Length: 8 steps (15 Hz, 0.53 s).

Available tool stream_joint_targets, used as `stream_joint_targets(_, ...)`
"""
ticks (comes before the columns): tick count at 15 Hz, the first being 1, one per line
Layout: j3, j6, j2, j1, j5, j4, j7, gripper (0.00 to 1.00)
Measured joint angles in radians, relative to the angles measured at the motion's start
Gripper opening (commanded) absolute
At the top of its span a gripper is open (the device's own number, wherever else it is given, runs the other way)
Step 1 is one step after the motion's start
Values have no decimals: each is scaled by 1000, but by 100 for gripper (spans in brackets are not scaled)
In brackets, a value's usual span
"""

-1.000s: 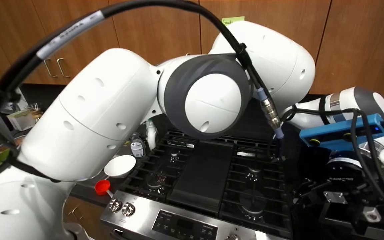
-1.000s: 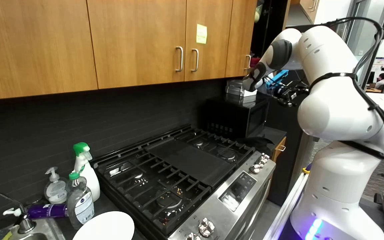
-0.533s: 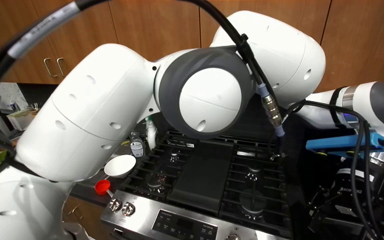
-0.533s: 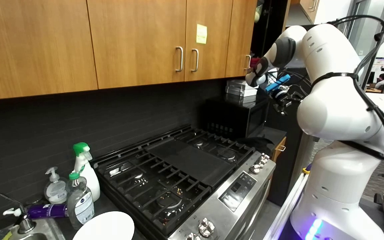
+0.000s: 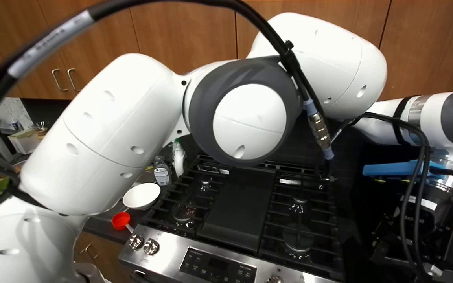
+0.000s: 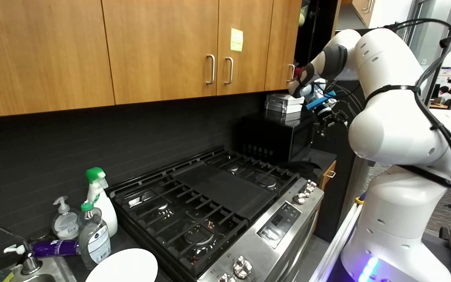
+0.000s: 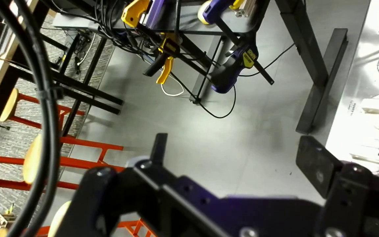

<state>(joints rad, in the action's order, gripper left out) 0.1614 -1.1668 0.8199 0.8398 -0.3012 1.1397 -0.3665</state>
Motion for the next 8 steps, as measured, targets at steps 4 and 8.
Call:
stream_joint_targets(4, 0, -193, -52, 0, -21, 84, -5, 100)
stream_joint_targets(8, 0, -509, -166, 17, -34, 274, -41, 100)
